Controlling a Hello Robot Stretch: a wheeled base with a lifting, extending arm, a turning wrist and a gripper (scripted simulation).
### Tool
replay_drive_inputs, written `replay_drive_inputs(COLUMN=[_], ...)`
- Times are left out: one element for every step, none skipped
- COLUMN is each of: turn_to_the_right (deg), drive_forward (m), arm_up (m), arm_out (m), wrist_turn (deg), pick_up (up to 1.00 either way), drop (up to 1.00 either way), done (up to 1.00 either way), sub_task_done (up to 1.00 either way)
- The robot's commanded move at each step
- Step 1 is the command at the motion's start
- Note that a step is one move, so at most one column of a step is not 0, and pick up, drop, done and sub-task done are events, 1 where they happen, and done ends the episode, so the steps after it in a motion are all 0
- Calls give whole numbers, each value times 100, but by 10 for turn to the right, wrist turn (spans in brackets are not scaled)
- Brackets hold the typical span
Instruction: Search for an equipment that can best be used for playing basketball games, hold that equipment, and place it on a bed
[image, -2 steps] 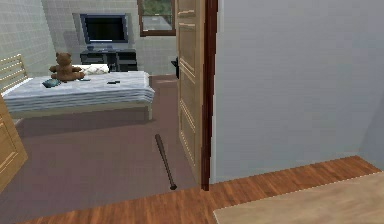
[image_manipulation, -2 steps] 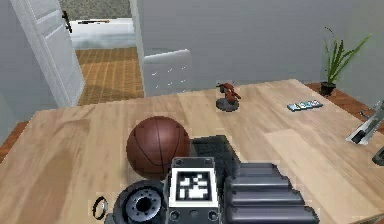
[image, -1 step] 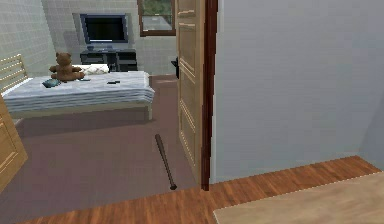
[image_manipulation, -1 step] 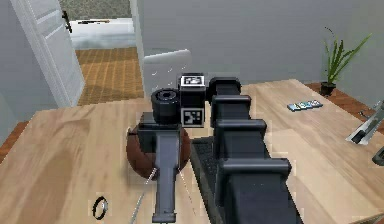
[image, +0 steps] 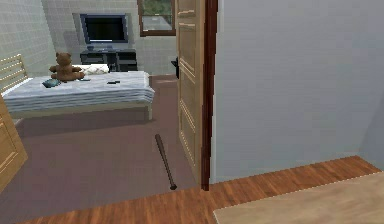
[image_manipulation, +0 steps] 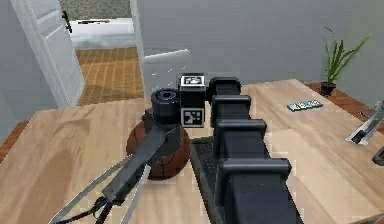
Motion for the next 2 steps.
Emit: replay_drive_inputs(turn_to_the_right=[0, 0], drive_forward=[0, 0], arm_up=[0, 0], arm_out=[0, 0], wrist_turn=[450, 450], pick_up=[0, 0], drop=[0, 0], done=[0, 0], sub_task_done=[0, 0])
